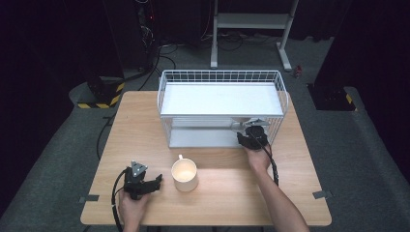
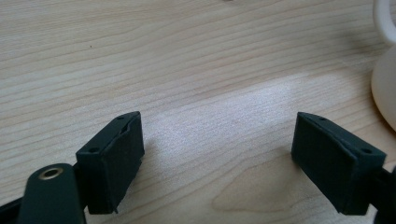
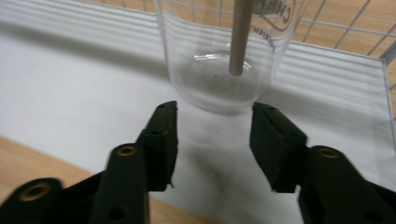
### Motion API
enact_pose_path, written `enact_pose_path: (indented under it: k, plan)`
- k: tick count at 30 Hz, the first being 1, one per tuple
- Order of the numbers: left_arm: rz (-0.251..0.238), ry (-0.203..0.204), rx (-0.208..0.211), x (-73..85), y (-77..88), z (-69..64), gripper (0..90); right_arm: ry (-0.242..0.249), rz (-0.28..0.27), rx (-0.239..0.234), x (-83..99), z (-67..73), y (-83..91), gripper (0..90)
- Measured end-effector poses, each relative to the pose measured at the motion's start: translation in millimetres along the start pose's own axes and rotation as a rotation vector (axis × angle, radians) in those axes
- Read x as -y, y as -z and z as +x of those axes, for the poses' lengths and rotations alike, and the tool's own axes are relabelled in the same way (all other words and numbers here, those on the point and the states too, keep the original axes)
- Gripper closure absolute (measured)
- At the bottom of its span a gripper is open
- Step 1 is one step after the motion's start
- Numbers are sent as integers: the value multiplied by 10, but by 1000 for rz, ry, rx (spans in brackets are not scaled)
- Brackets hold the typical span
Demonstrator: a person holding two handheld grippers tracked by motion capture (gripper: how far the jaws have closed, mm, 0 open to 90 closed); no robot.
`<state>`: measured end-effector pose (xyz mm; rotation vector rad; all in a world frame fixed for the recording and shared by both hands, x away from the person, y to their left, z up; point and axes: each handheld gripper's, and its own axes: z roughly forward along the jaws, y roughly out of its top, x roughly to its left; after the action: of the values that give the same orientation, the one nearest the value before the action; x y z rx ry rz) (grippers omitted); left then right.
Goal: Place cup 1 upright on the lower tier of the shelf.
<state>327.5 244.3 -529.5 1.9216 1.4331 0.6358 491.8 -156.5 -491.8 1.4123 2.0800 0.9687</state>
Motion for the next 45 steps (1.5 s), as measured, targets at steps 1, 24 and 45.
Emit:
enact_pose_path:
  k: [1,24,45]
  plan:
    - [1,0,0,-1,1,0,174,19,-7,-7,5,-8,12,495]
    - [1,-1,0,-1,0,0,174,-8,-83,-60,105,-127,414,411]
    - [1,-1,0,-1,0,1,174,-20,-125,-83,188,-244,650,399]
